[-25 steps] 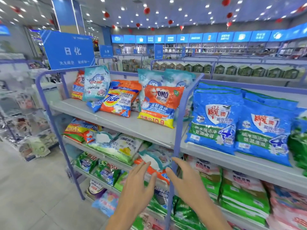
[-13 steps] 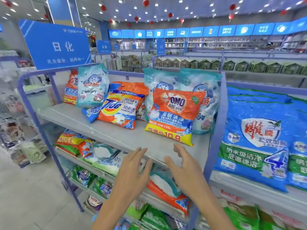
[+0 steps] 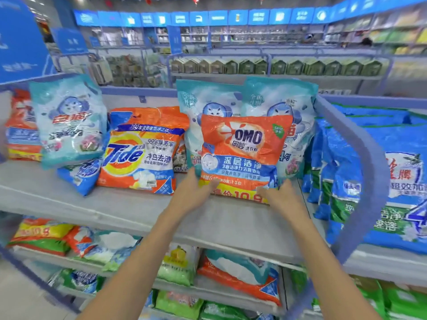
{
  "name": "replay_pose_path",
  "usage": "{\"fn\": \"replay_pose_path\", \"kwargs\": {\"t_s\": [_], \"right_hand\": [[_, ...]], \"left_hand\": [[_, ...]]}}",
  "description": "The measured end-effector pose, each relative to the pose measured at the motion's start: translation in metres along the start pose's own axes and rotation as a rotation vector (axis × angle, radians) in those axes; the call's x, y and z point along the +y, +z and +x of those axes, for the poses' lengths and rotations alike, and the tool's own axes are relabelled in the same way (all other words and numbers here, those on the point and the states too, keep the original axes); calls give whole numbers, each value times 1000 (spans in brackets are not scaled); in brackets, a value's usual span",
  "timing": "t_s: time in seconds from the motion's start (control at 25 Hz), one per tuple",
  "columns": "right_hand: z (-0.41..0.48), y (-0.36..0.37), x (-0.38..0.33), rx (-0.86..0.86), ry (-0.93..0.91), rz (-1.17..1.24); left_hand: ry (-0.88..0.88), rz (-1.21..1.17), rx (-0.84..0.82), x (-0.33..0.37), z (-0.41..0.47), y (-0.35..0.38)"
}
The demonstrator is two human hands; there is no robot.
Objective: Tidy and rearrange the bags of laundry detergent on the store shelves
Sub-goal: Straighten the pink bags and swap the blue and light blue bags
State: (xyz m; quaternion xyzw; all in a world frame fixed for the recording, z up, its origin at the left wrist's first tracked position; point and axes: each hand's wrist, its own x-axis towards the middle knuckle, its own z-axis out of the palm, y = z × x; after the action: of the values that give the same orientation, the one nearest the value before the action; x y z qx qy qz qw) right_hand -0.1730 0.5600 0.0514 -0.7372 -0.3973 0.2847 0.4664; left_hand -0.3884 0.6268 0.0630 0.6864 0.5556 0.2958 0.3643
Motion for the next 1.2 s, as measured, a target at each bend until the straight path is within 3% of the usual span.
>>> {"fn": "replay_pose_path", "kwargs": {"t_s": [0.24,0.52,0.64,0.76,0.84,1.0,1.2], "right_hand": [[7,6,12,-39,-1,129],[-24,-2,3,-163,24,364],[-43,7,-2,-187,-38,428],[-58,14,-10,-261,-84,423],[-64,20,-10,-309,-47,446],[-77,29,-12,-371,64,543],[-95,45,-34,-516,22,585]], "left_hand": [[-61,-275,-200,-12,52,-7],[-106,-502,-428,-16,32,-25],[-92,-547,-373,-17,16,-38],[-133,-533,-186,-23,-1,-51],[-157,-566,-68,-24,-15,-55],[-188,-656,6,-19,-48,-64],[-147,-563,142,-26,-74,-96]]}}
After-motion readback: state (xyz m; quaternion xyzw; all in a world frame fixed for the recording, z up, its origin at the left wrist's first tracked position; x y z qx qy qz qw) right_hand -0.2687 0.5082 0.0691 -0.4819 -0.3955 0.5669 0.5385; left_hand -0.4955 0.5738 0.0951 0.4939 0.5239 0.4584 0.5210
